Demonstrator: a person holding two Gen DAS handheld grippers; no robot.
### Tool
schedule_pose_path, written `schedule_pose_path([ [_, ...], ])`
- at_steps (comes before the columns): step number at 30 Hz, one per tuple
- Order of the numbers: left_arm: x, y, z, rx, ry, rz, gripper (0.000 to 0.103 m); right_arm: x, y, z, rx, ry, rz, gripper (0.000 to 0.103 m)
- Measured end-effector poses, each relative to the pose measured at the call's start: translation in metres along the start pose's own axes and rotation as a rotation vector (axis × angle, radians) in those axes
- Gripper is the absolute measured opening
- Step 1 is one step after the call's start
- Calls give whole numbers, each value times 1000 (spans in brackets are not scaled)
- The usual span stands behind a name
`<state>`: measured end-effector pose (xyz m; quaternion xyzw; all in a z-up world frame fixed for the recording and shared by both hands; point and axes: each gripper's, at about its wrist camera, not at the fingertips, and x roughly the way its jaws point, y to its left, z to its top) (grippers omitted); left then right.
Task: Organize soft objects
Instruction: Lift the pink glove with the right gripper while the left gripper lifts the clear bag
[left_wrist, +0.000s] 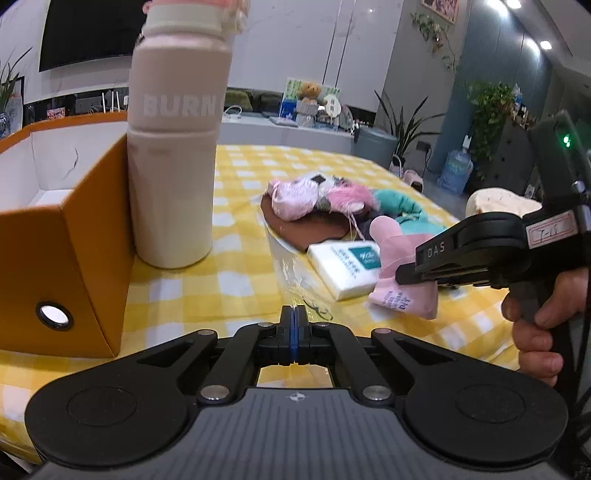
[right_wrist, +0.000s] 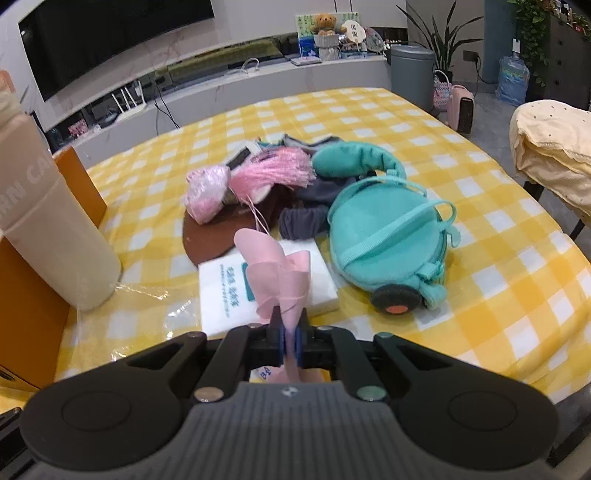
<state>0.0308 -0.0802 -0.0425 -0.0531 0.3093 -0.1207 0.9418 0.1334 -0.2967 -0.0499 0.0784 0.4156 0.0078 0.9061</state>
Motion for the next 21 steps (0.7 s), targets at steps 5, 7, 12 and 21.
schedule_pose_path([
  [5,-14,4,6,-33,-21,-32,0,-5,0,3,7,-19,31,3],
  [7,-18,4,9,-43,-27,-30,0,-5,-1,4,13,-21,28,3],
  [12,-28,8,15,-63,-66,-33,0,-8,-2,3,18,-31,29,3],
  [21,-3,26,1,-109,13,-17,0,-7,3,-2,1,-11,35,3],
])
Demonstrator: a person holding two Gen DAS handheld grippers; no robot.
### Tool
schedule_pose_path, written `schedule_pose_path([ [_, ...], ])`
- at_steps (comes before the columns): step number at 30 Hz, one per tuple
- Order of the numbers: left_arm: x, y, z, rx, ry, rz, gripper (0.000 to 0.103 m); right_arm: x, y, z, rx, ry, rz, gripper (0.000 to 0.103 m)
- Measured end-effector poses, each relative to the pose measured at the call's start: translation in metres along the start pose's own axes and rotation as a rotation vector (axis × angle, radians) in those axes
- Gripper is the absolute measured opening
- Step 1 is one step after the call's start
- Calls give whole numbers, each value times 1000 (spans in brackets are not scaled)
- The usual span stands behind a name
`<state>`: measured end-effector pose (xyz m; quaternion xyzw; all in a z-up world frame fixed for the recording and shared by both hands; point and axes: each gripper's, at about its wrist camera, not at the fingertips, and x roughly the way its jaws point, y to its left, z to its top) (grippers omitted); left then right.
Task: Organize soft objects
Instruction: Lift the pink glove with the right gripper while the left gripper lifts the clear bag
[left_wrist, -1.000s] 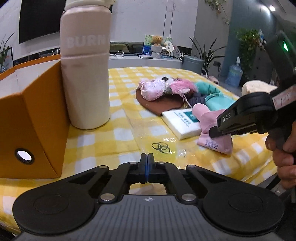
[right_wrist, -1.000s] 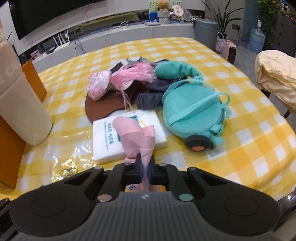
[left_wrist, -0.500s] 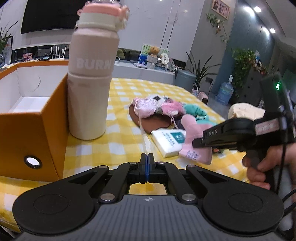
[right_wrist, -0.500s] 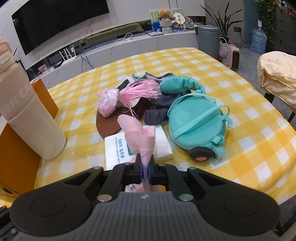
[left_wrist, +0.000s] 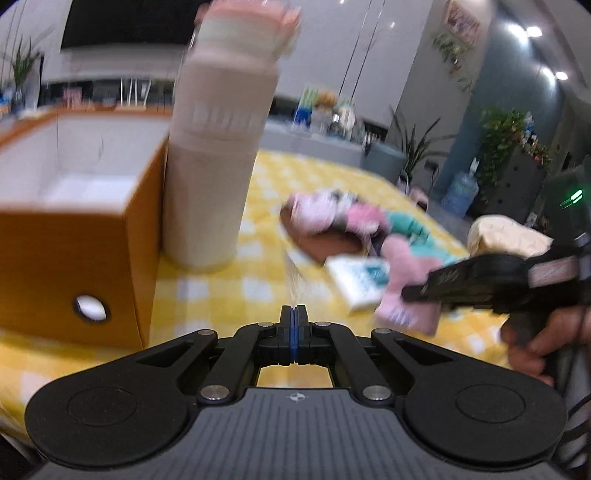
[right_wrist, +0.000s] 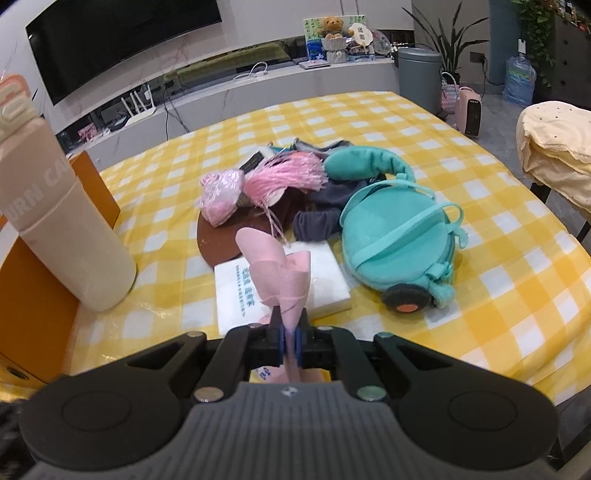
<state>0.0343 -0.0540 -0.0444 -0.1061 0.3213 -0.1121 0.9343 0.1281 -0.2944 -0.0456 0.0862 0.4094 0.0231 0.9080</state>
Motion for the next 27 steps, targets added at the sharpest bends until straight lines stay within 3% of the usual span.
schedule_pose_path([
  [4,25,9,-10,-9,60,55,0,8,6,-5,-15,48,46,3],
  [7,32,8,-11,17,92,10,4,22,16,-13,-35,131,79,3],
  [8,34,6,-10,32,110,-18,5,21,19,-14,-51,118,75,3],
  [9,35,3,-10,46,122,-49,16,21,21,-14,-54,122,79,3],
  [10,35,-1,-10,77,127,-81,39,22,21,-14,-46,126,96,3],
  [11,36,-6,-10,119,134,-120,51,22,20,-15,-36,129,112,3],
  [12,38,-11,-10,162,145,-159,71,22,20,-15,-31,129,119,3],
  [13,39,-17,-11,187,150,-174,76,21,20,-16,-29,131,126,3],
  [20,56,-52,-17,323,123,-125,75,23,24,-18,-23,154,192,3],
  [23,53,-49,-18,313,115,-106,60,23,22,-18,-18,157,198,3],
  [25,51,-42,-16,277,111,-82,33,23,22,-17,-15,159,199,3],
  [27,49,-32,-12,221,120,-87,26,24,22,-16,-20,160,196,3],
])
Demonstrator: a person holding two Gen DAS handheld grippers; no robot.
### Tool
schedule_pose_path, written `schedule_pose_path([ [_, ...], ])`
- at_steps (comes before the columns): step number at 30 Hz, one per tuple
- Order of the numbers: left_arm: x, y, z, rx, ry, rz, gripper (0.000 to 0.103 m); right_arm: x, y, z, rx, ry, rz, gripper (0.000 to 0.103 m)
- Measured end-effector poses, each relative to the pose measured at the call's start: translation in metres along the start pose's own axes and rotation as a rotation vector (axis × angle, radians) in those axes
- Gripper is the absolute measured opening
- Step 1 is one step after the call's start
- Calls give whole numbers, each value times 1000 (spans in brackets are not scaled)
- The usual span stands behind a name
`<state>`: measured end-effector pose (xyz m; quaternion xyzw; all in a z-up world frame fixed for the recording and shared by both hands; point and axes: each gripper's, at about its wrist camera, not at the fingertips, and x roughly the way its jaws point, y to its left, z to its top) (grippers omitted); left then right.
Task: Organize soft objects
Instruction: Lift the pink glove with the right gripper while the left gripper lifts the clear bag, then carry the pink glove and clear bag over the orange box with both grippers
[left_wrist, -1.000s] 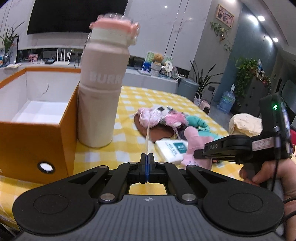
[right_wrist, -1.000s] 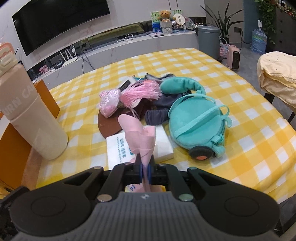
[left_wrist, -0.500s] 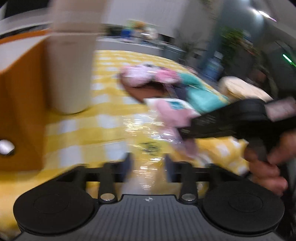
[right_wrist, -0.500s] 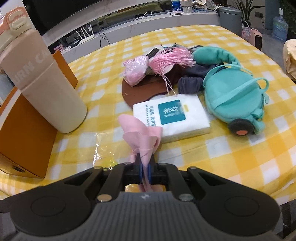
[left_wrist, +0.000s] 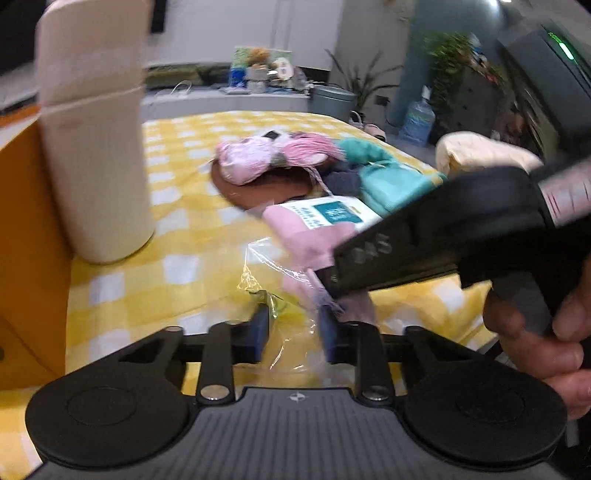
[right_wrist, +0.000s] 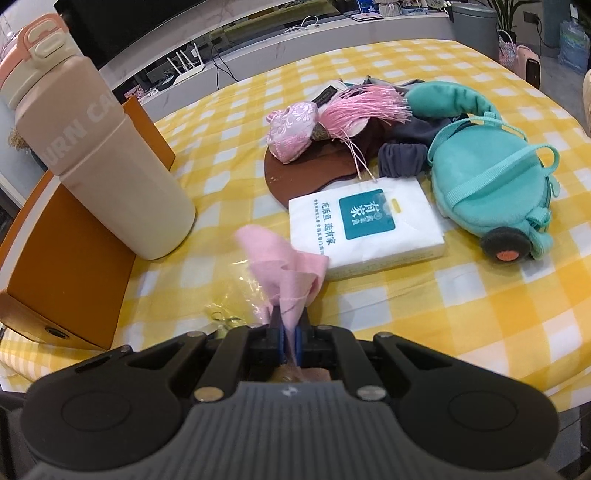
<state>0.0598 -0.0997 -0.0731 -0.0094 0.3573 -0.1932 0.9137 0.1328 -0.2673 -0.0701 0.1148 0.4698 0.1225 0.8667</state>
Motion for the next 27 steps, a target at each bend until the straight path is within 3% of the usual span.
schedule_pose_path([
  [3,-3,10,0,-47,0,-8,16,1,3,0,-32,-6,-12,3],
  [6,-12,14,-5,-81,-25,36,6,1,5,-1,-40,-8,-19,3],
  [12,-44,30,0,-156,-82,69,4,-7,0,4,-20,-46,-39,3],
  [19,-63,39,13,-234,-104,9,4,-19,2,4,-35,-86,-11,3],
  [27,-78,39,30,-275,-64,31,4,-40,4,6,-19,-145,11,3],
])
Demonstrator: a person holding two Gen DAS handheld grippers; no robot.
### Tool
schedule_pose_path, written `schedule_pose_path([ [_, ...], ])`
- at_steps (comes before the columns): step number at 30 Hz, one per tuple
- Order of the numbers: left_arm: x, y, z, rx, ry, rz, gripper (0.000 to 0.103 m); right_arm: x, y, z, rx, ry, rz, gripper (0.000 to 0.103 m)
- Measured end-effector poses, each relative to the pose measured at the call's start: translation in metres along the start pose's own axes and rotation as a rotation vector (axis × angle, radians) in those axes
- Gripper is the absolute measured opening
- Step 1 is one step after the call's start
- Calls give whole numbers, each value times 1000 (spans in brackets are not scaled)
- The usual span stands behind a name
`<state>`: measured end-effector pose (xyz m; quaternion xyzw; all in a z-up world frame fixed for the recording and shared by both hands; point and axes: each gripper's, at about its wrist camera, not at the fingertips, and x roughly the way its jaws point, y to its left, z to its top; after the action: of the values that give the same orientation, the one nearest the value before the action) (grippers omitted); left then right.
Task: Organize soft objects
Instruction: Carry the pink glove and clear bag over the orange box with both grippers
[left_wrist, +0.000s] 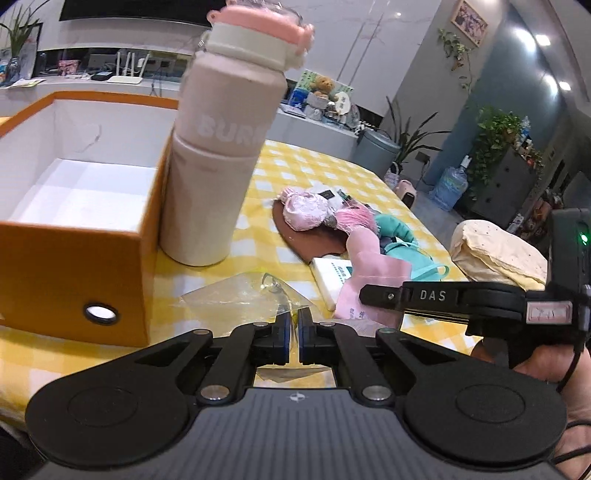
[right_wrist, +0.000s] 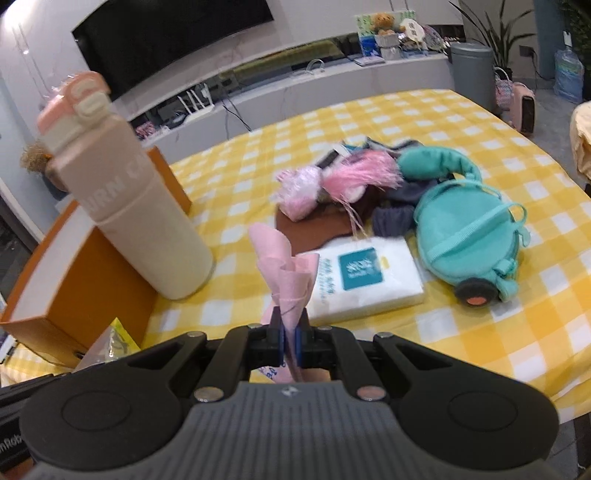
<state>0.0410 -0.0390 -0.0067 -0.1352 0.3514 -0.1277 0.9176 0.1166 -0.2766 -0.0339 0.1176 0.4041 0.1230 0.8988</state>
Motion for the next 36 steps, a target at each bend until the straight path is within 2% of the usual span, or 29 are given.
schedule_pose_path([
  [5,-14,5,8,-23,31,42,4,-16,21,-2,-60,-24,17,3],
  [8,-29,10,11,-35,21,60,4,-32,37,-8,-104,-39,36,3],
  [12,-51,19,17,-35,10,136,4,-51,64,-13,-165,-68,76,3],
  [20,-89,64,30,-124,-30,264,4,-70,129,-24,-281,-96,270,3],
  [23,-98,83,40,-152,-53,277,4,-69,156,-22,-325,-100,299,3],
  [29,-102,107,74,-99,-54,323,4,-43,200,-8,-391,-57,321,3],
  [32,-89,117,91,-75,-34,312,4,-16,210,2,-401,-11,293,3],
  [36,-56,141,110,-90,21,278,4,14,223,18,-421,23,255,3],
])
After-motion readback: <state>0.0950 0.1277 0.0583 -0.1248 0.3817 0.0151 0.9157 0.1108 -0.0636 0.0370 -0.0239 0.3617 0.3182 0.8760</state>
